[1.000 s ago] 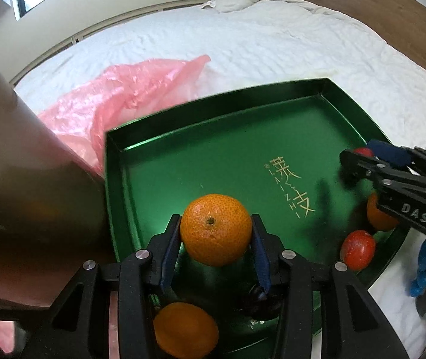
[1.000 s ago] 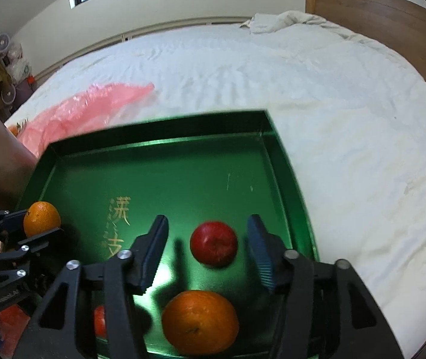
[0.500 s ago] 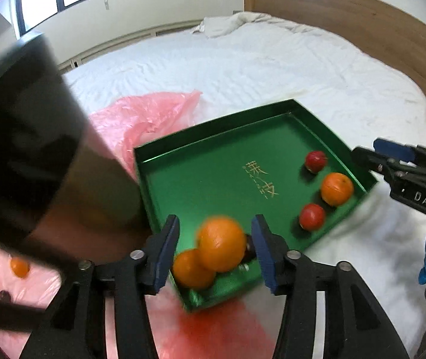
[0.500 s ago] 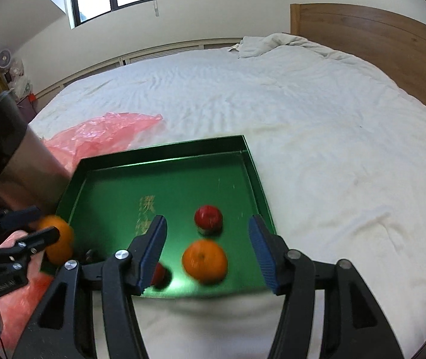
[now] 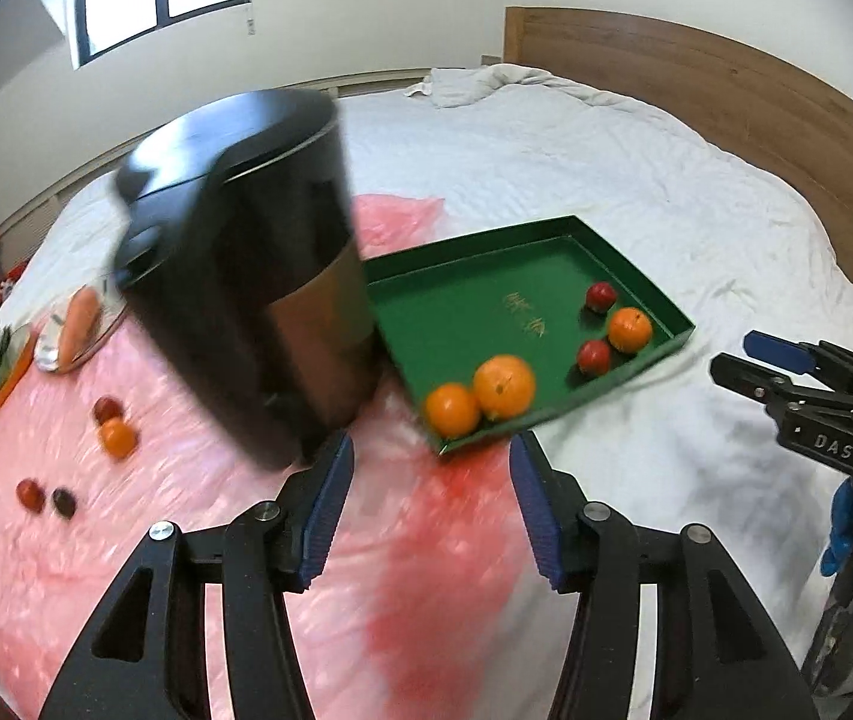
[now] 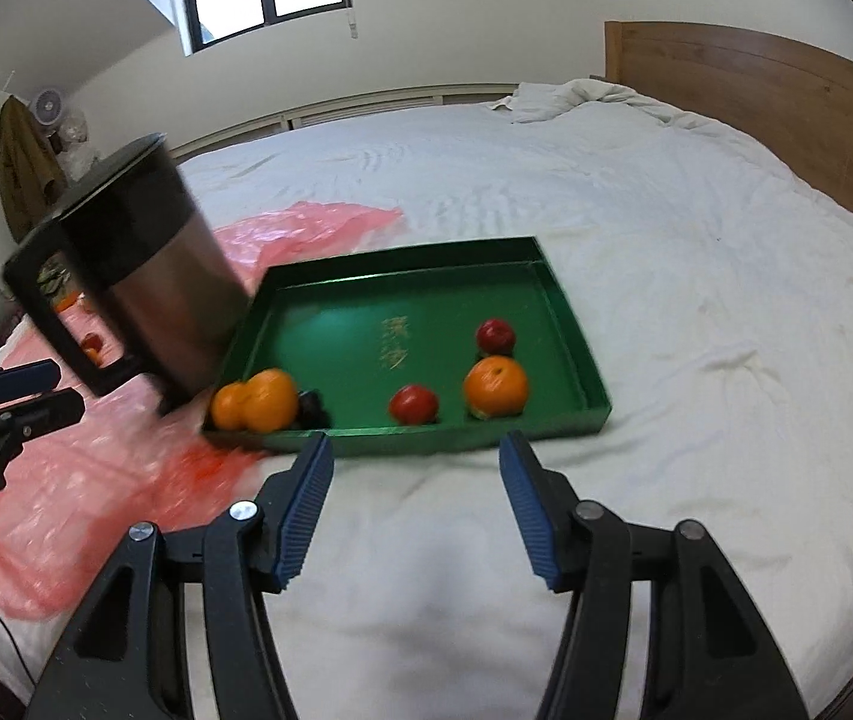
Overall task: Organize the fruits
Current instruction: 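Withdraw both open tools from the tray back toward the fruits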
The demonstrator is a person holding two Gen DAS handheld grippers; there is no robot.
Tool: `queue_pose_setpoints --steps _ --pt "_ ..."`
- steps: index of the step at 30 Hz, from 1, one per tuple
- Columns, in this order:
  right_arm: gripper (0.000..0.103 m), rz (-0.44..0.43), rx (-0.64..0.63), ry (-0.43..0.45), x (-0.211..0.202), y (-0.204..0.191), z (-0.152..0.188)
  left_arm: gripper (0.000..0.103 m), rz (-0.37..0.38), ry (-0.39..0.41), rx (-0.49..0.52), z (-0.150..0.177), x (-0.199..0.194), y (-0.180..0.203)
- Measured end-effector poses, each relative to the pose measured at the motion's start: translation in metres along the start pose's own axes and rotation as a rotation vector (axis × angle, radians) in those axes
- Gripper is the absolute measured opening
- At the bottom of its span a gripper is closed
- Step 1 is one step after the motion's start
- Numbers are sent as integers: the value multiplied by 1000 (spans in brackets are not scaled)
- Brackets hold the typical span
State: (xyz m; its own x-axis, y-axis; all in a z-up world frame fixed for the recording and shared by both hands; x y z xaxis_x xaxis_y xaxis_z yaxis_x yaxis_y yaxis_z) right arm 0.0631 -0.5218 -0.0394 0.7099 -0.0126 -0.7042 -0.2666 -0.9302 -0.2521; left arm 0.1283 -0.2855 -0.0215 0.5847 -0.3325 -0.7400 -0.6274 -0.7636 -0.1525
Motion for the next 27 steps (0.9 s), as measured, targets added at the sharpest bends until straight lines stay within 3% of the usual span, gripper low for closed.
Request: queue_pose_setpoints --steps 18,27 --pt "80 -76 -33 -45 -42 -54 68 50 -77 -16 -126 109 -72 -64" --pt "80 -154 -113 -98 -44 -113 94 51 -156 -14 -202 164 -99 -111"
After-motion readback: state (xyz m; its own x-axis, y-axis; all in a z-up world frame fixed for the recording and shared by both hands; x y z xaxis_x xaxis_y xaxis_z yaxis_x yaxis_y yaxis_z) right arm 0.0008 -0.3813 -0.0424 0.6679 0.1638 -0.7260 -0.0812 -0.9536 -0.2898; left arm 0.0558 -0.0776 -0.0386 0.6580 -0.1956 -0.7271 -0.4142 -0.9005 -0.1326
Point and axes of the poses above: each gripper's, at about its wrist camera, not at the fingertips, and x roughly the way its jaws point, y to its right, z to its underside, the point moved 1 cm from there along x, roughly the way its jaws point, and after that the axes turned 13 degrees about x, right-handed, at the moved point
